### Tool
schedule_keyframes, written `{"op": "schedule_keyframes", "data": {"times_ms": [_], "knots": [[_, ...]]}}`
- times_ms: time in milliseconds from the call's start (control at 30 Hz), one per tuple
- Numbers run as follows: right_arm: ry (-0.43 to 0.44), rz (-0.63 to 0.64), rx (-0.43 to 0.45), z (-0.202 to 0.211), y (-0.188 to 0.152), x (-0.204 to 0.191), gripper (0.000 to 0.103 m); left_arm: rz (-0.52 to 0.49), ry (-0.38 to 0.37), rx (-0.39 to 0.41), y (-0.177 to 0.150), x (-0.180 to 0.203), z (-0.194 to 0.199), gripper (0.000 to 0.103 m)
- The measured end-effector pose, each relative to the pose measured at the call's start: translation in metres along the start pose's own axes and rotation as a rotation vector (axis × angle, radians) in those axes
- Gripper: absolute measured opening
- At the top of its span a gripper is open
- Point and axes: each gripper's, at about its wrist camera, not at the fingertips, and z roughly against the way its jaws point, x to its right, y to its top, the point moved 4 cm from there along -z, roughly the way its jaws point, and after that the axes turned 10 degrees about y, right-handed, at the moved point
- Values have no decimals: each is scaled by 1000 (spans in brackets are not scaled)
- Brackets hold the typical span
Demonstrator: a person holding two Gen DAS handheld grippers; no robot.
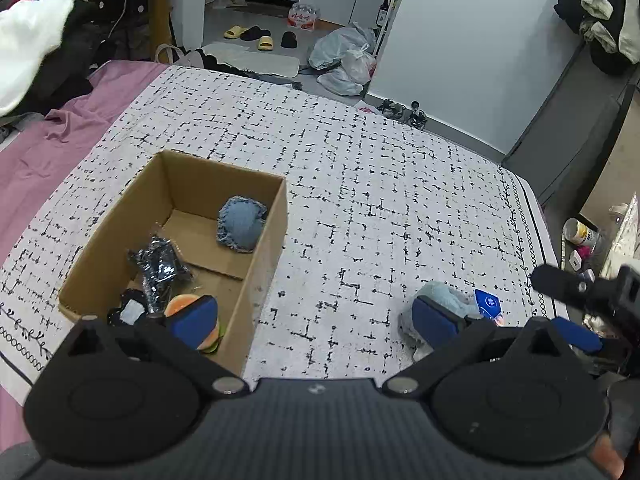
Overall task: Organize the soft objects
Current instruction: 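Move both grippers from the box to the grey fluffy plush, then close both grippers together on the grey fluffy plush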
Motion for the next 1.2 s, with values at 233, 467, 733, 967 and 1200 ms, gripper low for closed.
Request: {"op": "schedule_keyframes", "data": {"times_ms": [233,467,733,967,1200], "knots": [[72,-16,64,-12,-9,18,103,-53,-5,3,5,21,-11,102],[77,-81,81,-16,-4,36,103,-70,-12,-1,12,40,-31,102],[12,-215,50,-39,-3,77,102,-76,-71,-31,16,66,-61,99],[61,-385,15,-56,-5,102,89,-56,-101,-100,16,85,-94,87],[-9,-487,-40,-72,-18,125,68,-33,-134,-152,12,102,-117,73]]}}
